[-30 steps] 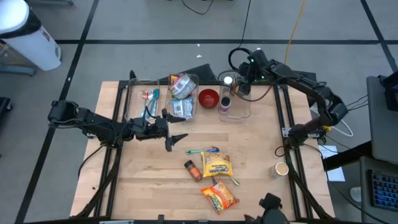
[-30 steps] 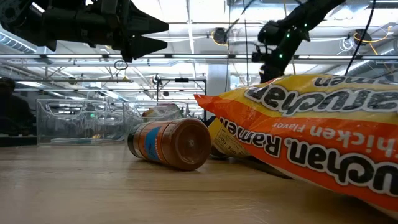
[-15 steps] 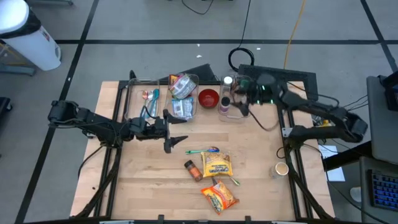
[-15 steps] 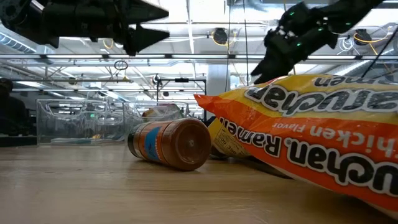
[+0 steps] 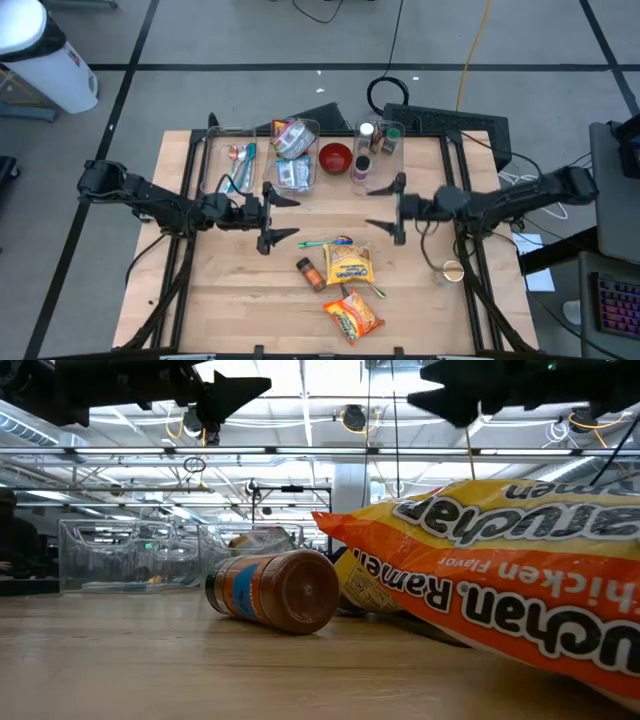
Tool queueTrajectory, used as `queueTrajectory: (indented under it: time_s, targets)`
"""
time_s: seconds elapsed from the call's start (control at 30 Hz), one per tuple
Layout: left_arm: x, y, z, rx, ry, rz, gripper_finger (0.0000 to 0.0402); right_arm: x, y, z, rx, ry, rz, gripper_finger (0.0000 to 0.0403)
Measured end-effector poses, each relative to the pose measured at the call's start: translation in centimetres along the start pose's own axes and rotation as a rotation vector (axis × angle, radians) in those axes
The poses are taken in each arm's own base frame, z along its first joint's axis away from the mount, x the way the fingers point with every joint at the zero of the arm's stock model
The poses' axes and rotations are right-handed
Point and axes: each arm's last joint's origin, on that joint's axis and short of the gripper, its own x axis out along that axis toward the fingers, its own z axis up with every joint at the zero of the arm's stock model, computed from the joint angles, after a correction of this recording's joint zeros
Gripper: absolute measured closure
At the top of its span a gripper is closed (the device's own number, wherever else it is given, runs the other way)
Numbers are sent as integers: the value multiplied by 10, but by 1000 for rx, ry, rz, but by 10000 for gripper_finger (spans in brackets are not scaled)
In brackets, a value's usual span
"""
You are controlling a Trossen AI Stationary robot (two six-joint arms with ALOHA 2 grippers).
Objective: Pick & Place Food Item
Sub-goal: Put the yellow noodle pack into the middle transparent bin
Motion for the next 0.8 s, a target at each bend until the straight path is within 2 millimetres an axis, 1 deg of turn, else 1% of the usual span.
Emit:
queueTrajectory:
  time_s: [0.07, 0.17, 0.27, 0.37, 0.57, 0.67, 0.8]
  targets:
    - [0, 0, 0, 2, -1, 1, 62, 2, 10, 1, -63, -33, -33, 83]
    - [0, 1, 0, 41, 2, 4, 62, 6, 19, 3, -121, -92, -53, 83]
    - [0, 2, 1, 89, -8, 37, 62, 10, 23, 2, -120, -131, -51, 83]
    - [0, 4, 7, 96, -66, 77, 62, 14, 23, 0, -142, -135, -59, 83]
    - [-1, 8, 18, 146, -174, 101, 62, 18, 17, -5, -223, -115, -92, 83]
    - [-1, 9, 20, 191, -191, 119, 62, 18, 10, -2, -245, -139, -132, 83]
    - [-3, 13, 26, 234, -255, 163, 62, 19, -1, 0, -262, -164, -193, 83]
